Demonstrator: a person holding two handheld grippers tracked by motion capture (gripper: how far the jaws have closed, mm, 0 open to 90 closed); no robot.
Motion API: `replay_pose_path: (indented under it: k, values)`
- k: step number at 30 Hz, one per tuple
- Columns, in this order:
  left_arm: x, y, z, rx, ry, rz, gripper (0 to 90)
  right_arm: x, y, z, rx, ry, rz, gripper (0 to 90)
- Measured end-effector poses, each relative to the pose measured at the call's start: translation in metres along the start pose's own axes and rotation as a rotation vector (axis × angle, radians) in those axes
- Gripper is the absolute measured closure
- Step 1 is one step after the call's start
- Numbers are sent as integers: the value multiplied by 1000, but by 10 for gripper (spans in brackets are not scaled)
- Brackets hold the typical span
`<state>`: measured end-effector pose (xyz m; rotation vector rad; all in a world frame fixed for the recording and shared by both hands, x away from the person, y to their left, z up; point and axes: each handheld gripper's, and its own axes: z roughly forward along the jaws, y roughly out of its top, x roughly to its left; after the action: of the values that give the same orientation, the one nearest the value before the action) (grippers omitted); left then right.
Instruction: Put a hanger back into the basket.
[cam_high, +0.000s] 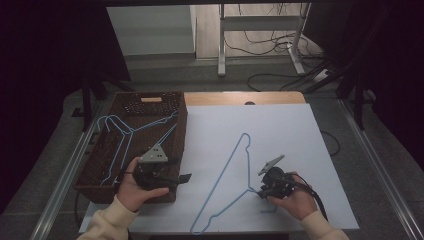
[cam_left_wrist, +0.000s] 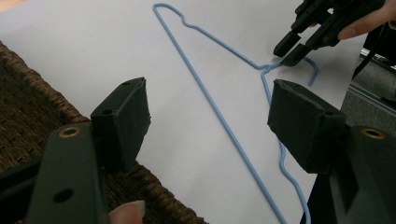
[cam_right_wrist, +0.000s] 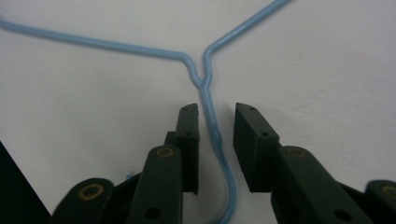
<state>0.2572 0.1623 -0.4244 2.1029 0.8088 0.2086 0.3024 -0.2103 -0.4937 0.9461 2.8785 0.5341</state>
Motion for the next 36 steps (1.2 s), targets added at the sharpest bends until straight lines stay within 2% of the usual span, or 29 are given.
replay_pose_path:
  k: [3, 7, 9, 11, 15, 18, 20, 22, 28, 32, 36]
  values:
    - [0, 0, -1, -1, 1, -1, 289, -1, -1, -2, 27, 7, -4, 708]
    - [0, 0, -1, -1, 1, 0, 289, -4, -8, -4, 64, -21, -8, 723]
    - [0, 0, -1, -1, 0, 0, 289, -5, -10, -4, 62, -25, -18, 753]
    - [0, 0, -1, -3, 0, 1, 289, -3, -8, -4, 78, -32, -36, 801]
    - [-1, 0, 0, -1, 0, 3, 289, 3, -2, -3, 125, -51, -109, 848]
    - [-5, 0, 3, 7, -2, 12, 290, 2, -3, -3, 115, -25, -98, 873]
    - [-8, 1, 6, 16, -7, 23, 290, -2, -5, -3, 89, 0, -74, 875]
    - [-14, 2, 11, 27, -16, 38, 290, -3, -7, -4, 82, 17, -71, 875]
    - [-31, 11, 29, 56, -35, 87, 289, -3, -5, -14, 63, 29, -77, 876]
    - [-45, 17, 46, 90, -47, 121, 290, -3, -3, -21, 52, 40, -78, 875]
    - [-60, 21, 70, 145, -65, 163, 291, -3, -3, -23, 46, 43, -74, 875]
